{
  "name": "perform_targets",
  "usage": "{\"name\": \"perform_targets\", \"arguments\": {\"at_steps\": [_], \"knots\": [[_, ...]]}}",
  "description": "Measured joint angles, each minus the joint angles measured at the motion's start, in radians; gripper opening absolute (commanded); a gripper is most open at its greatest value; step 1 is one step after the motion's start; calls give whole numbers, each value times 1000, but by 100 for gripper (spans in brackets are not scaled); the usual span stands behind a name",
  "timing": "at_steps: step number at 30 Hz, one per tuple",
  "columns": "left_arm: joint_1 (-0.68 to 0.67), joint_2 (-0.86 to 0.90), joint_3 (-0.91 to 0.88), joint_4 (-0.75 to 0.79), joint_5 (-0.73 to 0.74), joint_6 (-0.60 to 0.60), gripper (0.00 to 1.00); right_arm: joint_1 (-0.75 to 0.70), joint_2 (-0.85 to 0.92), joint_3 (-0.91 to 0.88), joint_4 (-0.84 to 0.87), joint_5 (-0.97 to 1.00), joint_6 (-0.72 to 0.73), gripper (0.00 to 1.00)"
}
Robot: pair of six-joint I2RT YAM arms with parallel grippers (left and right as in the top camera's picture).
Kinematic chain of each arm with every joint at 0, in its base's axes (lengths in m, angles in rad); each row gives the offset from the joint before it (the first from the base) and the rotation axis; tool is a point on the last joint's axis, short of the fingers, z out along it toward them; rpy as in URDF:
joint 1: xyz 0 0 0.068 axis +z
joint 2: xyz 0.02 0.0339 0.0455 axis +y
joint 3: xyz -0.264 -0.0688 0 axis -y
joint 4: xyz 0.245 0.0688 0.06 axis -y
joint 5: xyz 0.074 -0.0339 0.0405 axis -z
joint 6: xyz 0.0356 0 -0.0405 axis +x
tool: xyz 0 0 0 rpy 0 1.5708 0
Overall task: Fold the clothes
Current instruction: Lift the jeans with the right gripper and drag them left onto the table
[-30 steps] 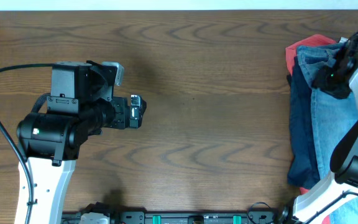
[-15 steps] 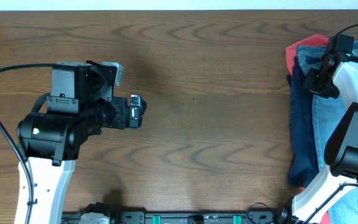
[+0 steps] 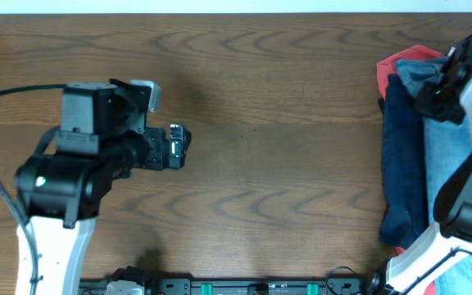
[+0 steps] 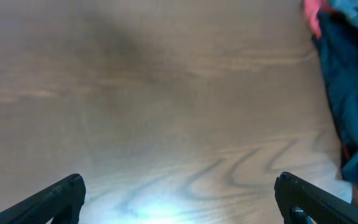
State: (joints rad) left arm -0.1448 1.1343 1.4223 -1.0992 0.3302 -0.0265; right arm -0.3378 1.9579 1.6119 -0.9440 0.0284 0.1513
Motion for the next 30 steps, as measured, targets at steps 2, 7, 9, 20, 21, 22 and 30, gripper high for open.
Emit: {"name": "perform_targets", "arguments": {"at_steps": [2, 7, 9, 20, 21, 22, 30], "knots": [[0, -21, 41, 0, -1, 0, 98, -5, -46, 58, -27, -3, -10, 1], [0, -103, 178, 0, -31, -5, 98, -8, -188, 229, -67, -43, -34, 1], [0, -131, 223, -5, -63, -19, 98, 0, -254, 296, -75, -111, -45, 2], [0, -211, 421, -97, -361, -77, 98, 657, -461, 399, -99, -304, -48, 22], [0, -212, 436, -109, -383, -79, 98, 743, -449, 395, -103, -292, -39, 31], [0, -212, 453, -124, -402, -80, 98, 829, -432, 392, -110, -274, -27, 36], [0, -216, 522, -186, -473, -82, 98, 1138, -316, 366, -151, 96, 35, 84]]}}
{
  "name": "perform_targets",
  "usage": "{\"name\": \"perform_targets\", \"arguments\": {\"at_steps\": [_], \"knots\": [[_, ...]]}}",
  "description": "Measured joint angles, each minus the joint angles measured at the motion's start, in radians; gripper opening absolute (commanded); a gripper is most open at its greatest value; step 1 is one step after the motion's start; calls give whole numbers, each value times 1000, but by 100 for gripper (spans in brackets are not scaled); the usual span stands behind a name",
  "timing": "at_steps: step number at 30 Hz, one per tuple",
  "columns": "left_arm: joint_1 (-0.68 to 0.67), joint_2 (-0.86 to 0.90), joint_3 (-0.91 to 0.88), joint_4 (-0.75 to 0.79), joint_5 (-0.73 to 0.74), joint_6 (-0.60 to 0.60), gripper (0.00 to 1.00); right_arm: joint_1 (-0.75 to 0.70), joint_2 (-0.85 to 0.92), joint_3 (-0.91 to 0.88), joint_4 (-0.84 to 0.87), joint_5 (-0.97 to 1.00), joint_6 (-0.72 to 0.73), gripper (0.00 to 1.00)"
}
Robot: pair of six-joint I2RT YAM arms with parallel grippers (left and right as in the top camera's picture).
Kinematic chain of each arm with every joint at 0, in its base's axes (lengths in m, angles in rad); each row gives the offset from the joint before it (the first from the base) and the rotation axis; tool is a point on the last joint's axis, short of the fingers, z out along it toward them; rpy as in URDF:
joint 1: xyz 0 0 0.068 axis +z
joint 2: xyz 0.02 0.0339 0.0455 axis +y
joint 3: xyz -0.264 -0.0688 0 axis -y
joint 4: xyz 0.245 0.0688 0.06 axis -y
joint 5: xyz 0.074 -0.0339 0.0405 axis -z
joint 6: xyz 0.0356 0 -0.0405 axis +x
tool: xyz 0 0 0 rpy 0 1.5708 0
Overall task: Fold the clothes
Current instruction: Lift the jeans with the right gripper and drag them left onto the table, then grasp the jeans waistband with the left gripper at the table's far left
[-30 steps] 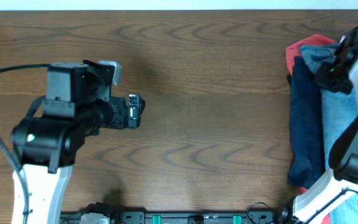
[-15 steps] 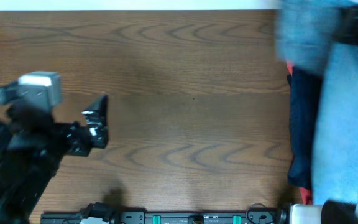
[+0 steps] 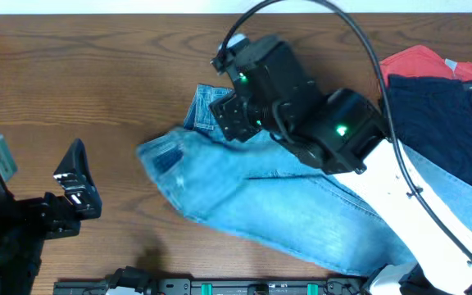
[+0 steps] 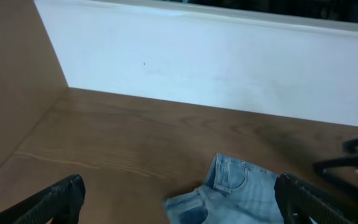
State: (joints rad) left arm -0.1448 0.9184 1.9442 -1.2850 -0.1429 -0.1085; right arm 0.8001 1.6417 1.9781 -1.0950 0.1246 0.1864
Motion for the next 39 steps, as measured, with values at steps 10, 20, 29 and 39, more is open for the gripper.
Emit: {"name": "perform_targets", "arguments": {"at_steps": [10, 20, 29, 39], "knots": [[0, 133, -35, -85, 121, -8, 98, -165, -179, 15, -33, 156, 71, 85], [0, 690, -108, 5, 249, 40, 95, -368, -250, 33, -182, 55, 171, 79], [-9, 1077, -109, 247, 351, 198, 89, -443, -215, 33, -275, 29, 196, 78], [-10, 1323, -110, 437, 433, 282, 80, -448, -144, 33, -285, 29, 201, 71]]}}
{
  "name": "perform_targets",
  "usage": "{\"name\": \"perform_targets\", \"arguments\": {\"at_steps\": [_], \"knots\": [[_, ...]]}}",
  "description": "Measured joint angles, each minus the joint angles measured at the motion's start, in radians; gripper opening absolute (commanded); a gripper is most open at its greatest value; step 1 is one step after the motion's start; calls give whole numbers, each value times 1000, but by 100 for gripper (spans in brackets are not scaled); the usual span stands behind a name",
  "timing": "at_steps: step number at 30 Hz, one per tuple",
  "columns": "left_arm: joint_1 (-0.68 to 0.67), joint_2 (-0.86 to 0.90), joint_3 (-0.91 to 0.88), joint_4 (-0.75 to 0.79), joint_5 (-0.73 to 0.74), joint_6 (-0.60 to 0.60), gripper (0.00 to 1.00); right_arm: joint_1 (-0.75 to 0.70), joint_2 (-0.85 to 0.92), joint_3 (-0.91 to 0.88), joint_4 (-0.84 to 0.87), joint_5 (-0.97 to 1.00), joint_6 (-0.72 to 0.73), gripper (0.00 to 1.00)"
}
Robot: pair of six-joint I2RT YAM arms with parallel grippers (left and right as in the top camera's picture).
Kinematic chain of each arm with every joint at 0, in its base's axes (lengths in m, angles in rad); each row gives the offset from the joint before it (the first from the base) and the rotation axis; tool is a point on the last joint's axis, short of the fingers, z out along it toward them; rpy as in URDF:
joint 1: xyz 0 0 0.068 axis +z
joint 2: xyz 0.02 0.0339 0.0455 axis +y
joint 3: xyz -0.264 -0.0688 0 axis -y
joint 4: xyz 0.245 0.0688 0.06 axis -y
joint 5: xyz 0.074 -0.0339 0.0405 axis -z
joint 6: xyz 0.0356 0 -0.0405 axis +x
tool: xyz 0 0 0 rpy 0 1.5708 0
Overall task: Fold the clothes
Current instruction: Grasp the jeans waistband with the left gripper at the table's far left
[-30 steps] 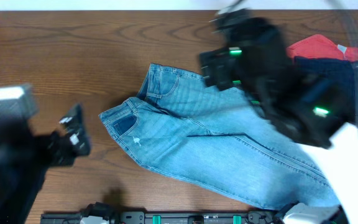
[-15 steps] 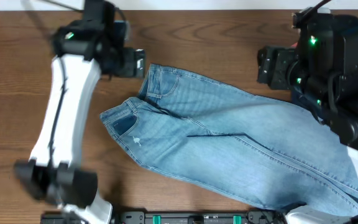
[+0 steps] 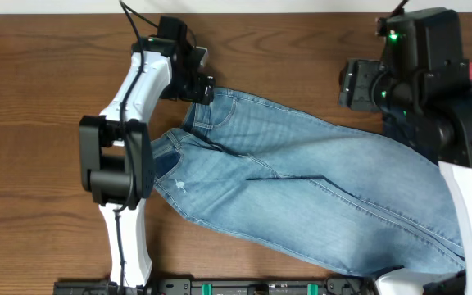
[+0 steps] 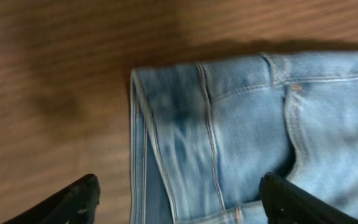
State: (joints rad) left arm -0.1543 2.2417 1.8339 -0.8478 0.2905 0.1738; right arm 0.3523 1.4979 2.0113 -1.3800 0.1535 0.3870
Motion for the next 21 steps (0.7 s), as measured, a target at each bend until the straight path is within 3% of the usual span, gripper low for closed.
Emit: {"name": "perform_targets", "arguments": {"at_steps": [12, 21], "knots": [[0, 39, 0, 80, 25, 11, 76, 0, 76, 0, -7, 3, 1, 67], [0, 85, 0, 107, 29, 14, 66, 0, 82, 0, -5, 11, 4, 67]]}}
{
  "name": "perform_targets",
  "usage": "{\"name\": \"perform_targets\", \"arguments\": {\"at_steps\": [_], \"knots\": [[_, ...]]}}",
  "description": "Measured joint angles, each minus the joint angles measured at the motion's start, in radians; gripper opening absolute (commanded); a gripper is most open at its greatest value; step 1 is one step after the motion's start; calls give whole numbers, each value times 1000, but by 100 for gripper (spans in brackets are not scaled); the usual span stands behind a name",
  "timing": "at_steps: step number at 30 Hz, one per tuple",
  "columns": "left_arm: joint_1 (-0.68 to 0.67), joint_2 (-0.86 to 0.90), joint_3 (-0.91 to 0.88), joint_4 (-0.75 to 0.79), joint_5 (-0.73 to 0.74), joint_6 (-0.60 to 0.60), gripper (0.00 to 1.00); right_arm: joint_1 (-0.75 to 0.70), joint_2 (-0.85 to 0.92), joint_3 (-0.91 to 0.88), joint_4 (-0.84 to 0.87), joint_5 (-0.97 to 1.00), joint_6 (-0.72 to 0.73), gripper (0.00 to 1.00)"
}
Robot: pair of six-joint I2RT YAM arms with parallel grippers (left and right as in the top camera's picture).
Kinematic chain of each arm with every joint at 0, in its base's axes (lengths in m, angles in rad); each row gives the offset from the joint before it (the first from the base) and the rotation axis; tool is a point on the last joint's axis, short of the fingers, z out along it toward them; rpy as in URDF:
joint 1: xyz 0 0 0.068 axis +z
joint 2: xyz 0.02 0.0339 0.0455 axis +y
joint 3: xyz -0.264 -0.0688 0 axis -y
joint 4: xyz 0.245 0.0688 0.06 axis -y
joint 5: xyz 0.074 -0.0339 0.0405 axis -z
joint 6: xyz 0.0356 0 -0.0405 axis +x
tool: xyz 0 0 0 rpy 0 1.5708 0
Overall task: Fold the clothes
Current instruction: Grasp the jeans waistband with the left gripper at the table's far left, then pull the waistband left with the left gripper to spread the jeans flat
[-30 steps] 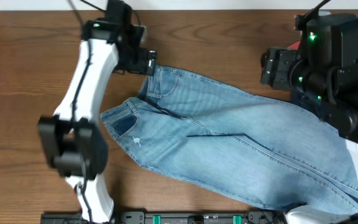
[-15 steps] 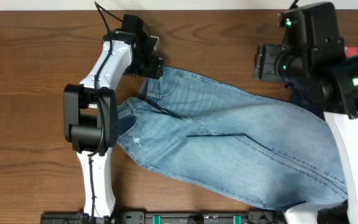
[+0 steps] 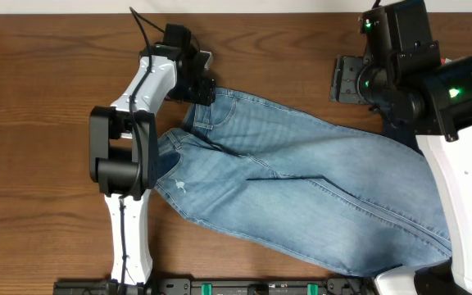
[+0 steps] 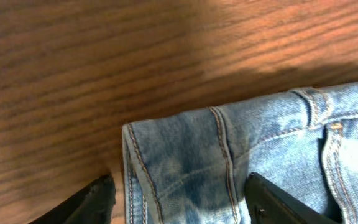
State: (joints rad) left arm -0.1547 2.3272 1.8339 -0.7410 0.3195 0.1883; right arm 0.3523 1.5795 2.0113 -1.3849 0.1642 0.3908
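A pair of light-blue jeans lies spread slantwise over the wooden table, waist at the upper left, legs running to the lower right. My left gripper stands open at the waistband's far corner. In the left wrist view its dark fingers straddle that waistband corner, and the left gripper sits low over the denim. My right gripper hovers beyond the jeans' far edge at the upper right; how its jaws stand is not visible.
A pile of other clothes lies at the right edge, mostly under the right arm: a dark navy piece and a bit of red. The left arm's cable loops over the back of the table.
The left gripper has come slightly closer to the waistband corner, and its fingers show a little nearer each other. The right arm has shifted slightly left. The jeans lie as before.
At first the table was bare, the jeans lay on the pile at the right under the right gripper, and the left gripper hung open mid-left. Then the jeans lay spread on the table with the right arm at their waist. Later the left gripper stood open at the waistband corner.
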Motion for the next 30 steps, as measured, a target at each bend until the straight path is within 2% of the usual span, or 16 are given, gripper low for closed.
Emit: {"name": "perform_targets", "arguments": {"at_steps": [1, 2, 5, 6, 7, 12, 16, 24, 30], "knots": [[0, 0, 0, 6, 0, 0, 66, 0, 0, 0, 0, 2, 0, 66], [0, 0, 0, 11, 0, -1, 61, 0, 1, 0, 0, 2, 0, 66], [-1, 0, 0, 29, 1, -13, 20, 0, 1, 0, 0, 9, 1, 66], [-3, 0, 0, 38, 0, -10, 10, 0, 1, 0, 0, 13, 2, 66], [-3, 0, 0, 46, 1, -10, 6, 0, 1, 0, 0, 17, 4, 66], [9, 0, 11, 48, 2, -37, 6, 0, 1, 0, 1, 43, 10, 65], [58, 0, 71, 40, -43, -111, 6, 0, 1, 0, 0, 54, 11, 64], [304, -45, 176, 55, -14, -189, 6, 0, 2, 0, 0, 72, 11, 64], [432, -84, 187, 48, -27, -193, 6, 0, 2, 0, 0, 76, 12, 65]]}}
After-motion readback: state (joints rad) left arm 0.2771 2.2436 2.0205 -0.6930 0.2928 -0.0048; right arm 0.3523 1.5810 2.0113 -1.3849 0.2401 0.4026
